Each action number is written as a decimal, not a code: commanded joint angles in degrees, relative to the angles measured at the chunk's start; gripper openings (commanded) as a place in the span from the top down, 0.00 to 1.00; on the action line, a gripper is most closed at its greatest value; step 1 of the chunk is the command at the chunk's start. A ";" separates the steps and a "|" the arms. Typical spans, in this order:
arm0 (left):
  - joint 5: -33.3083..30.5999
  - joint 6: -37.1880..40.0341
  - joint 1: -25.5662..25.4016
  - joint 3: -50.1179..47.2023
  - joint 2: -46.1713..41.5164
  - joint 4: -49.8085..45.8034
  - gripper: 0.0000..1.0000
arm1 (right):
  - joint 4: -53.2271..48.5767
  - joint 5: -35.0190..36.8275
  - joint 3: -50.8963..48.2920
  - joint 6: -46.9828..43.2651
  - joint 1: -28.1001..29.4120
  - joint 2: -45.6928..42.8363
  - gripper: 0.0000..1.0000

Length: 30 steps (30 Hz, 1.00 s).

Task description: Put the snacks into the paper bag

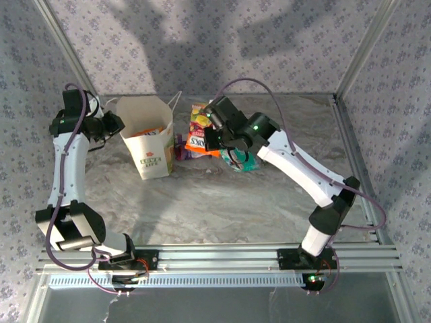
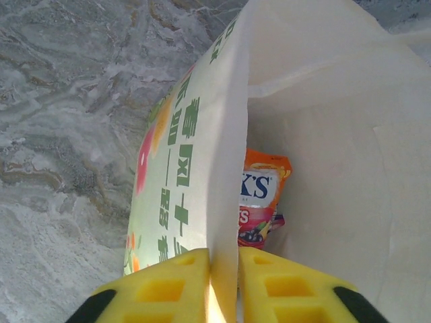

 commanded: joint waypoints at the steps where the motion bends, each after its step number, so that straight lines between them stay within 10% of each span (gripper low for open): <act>1: 0.18 0.62 -0.40 1.17 0.02 1.08 0.85 | -0.30 4.06 3.86 -2.79 0.01 -3.10 1.00; 30: 2.55 -0.30 -0.39 -1.95 -0.24 3.36 0.90 | 7.39 -9.49 31.18 -10.83 1.95 10.69 1.00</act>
